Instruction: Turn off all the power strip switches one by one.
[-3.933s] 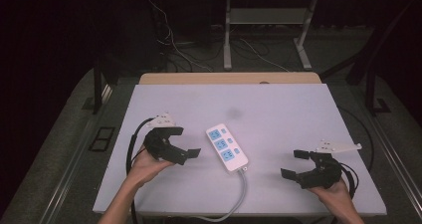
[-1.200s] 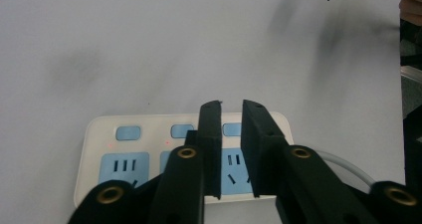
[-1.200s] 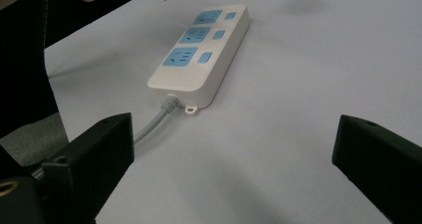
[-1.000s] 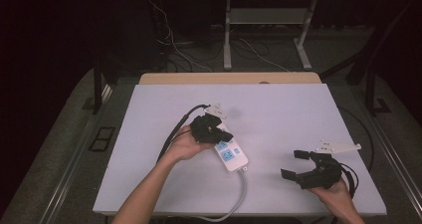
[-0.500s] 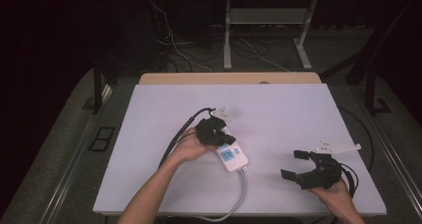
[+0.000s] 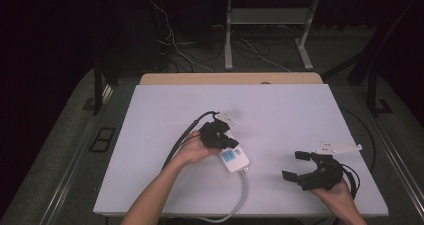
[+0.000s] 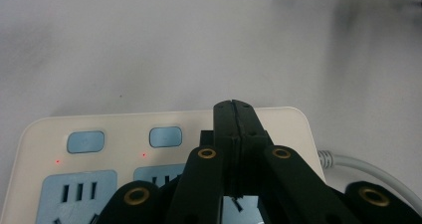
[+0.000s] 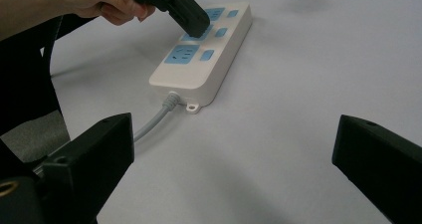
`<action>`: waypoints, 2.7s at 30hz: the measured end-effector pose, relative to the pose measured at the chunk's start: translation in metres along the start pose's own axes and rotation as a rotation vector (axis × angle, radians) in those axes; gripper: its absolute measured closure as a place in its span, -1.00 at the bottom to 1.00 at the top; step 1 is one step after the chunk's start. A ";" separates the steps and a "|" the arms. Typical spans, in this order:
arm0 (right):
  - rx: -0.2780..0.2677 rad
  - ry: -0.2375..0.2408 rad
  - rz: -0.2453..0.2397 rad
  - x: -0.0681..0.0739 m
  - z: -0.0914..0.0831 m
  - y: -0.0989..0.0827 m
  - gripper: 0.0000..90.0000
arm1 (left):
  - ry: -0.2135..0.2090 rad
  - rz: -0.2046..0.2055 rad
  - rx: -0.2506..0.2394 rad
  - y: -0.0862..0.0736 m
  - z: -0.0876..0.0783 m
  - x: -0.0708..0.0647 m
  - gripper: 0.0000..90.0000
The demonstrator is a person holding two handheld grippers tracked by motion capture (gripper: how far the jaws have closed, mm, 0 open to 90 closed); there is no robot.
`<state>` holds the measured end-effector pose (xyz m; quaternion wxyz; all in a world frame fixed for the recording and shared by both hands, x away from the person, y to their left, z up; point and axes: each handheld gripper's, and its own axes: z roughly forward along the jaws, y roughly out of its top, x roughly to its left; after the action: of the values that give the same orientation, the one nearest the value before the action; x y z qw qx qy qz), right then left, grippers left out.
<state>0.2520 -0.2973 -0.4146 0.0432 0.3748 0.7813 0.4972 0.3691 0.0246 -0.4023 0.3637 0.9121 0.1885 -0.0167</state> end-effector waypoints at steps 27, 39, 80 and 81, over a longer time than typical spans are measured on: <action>0.007 0.002 -0.007 0.001 0.001 0.000 -0.94 | -0.027 0.010 0.019 -0.002 0.017 -0.003 0.99; 0.002 -0.001 -0.008 0.001 0.000 0.000 -0.94 | -0.049 -0.008 0.012 -0.004 0.019 0.000 1.00; 0.000 -0.005 -0.005 0.000 0.000 0.000 -0.94 | -0.016 0.041 0.035 0.005 0.003 -0.008 0.99; 0.000 -0.005 -0.005 0.000 0.000 0.000 -0.94 | -0.014 0.042 0.033 0.006 0.002 -0.008 0.99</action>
<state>0.2521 -0.2975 -0.4145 0.0465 0.3739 0.7821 0.4963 0.3641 0.0168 -0.3986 0.3502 0.9215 0.1667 -0.0185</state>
